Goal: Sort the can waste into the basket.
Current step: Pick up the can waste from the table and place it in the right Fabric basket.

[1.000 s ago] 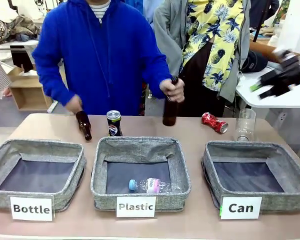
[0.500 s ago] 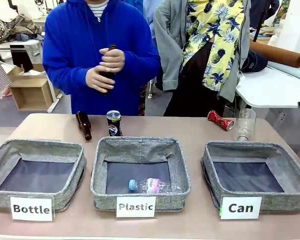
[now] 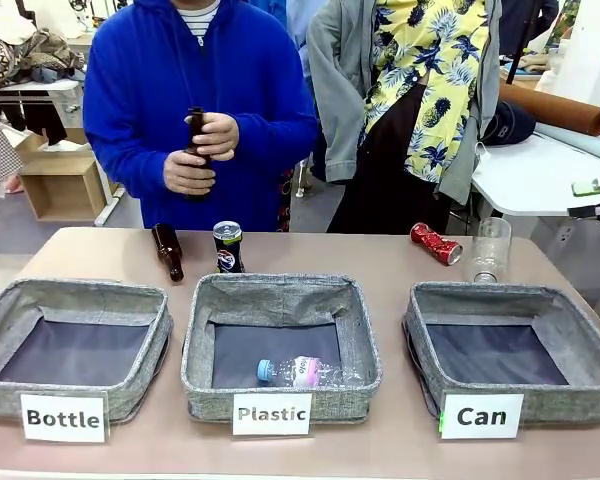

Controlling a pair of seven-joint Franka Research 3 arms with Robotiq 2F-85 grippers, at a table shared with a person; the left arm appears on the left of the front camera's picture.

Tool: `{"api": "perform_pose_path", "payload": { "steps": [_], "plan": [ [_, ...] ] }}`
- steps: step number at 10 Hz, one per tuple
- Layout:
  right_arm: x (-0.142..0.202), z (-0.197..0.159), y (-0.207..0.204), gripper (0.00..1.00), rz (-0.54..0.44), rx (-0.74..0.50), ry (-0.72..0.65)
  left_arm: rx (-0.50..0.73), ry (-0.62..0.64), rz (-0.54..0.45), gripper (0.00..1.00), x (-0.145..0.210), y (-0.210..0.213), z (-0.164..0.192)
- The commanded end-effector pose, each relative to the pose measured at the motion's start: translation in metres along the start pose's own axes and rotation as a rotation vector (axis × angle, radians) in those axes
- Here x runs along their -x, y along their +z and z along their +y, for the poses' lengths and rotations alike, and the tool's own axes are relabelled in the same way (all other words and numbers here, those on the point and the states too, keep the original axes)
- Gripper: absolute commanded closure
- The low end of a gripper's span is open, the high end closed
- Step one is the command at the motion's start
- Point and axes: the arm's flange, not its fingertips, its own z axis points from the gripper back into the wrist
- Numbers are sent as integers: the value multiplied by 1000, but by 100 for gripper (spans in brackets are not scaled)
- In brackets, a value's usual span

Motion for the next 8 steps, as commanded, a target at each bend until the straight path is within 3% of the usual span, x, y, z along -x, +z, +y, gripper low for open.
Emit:
{"api": "perform_pose_path", "payload": {
  "steps": [1, 4, 7, 8],
  "plan": [
    [-5, 1, -5, 12, 15, 38, 48, 24, -22, -8, 0, -2, 0, -1],
    [-69, 27, -86, 12, 185, 377, 139, 24, -22, -8, 0, -2, 0, -1],
    [-118, 24, -172, 12, 364, 691, 128, -1, 1, 2, 0, 0, -1, 0],
    [-128, 17, -194, 12, 397, 769, 121, 45, -45, -102, 0, 1, 63, -28]
  ]
}}
